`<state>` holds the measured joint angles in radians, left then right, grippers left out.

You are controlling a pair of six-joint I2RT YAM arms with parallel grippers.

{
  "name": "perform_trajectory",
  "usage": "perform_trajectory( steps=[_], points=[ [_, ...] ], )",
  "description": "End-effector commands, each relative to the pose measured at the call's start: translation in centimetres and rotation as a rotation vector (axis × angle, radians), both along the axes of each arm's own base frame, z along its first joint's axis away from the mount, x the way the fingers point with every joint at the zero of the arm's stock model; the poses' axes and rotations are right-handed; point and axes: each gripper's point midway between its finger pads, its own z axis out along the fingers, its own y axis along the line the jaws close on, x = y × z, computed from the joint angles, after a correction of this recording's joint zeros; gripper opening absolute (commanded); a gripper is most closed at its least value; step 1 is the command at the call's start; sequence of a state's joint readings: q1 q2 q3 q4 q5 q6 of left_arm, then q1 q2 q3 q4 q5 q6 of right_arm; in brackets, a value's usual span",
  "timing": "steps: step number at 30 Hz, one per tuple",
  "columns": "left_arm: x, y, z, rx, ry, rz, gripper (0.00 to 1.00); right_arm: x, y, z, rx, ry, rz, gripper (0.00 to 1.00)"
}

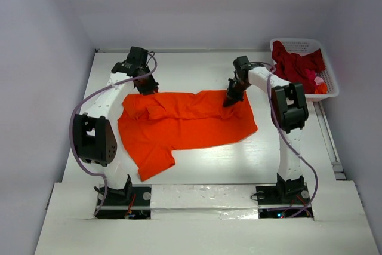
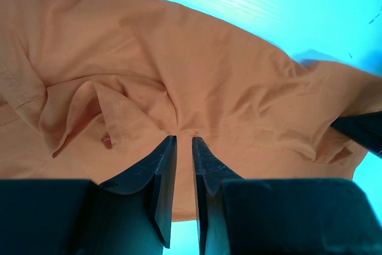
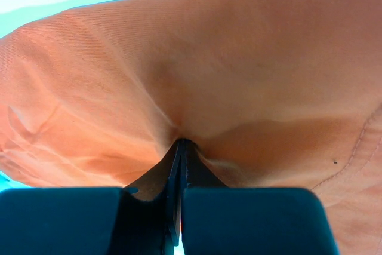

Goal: Fold and stack the t-shirts
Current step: Fold the flattened tshirt in 1/3 of the way

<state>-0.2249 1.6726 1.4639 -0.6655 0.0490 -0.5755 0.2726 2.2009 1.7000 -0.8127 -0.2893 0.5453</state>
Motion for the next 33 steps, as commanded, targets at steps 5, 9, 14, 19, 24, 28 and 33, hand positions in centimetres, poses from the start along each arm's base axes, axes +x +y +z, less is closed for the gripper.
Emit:
perform_trajectory(
  steps=[5, 9, 14, 19, 24, 28, 33],
  points=[
    [-0.3, 0.9, 3.4, 0.000, -0.071, -0.006, 0.14, 3.9, -2.3, 1.1, -0.041, -0.055, -0.041, 0.00],
    [-0.7, 1.4, 3.0, 0.003, -0.062, -0.004, 0.14, 5.7, -3.0, 1.5, -0.041, -0.070, -0.052, 0.00],
    [-1.6, 1.6, 1.3, 0.011, -0.031, -0.003, 0.14, 8.0, -4.2, 2.2, -0.043, -0.097, -0.077, 0.00],
    [-2.1, 1.7, 0.6, 0.013, -0.025, -0.003, 0.14, 9.9, -5.0, 2.2, -0.039, -0.119, -0.090, 0.00],
    [-2.6, 2.0, -0.6, 0.024, -0.003, -0.002, 0.14, 10.8, -5.1, 1.9, -0.024, -0.124, -0.087, 0.00],
    [-3.3, 1.8, -0.4, 0.005, -0.015, 0.004, 0.13, 11.6, -4.8, 3.0, -0.005, -0.158, -0.068, 0.00],
    [-5.8, 2.5, 0.7, 0.016, -0.019, 0.004, 0.13, 11.2, -4.8, 9.4, 0.015, -0.274, -0.052, 0.00]
  ],
)
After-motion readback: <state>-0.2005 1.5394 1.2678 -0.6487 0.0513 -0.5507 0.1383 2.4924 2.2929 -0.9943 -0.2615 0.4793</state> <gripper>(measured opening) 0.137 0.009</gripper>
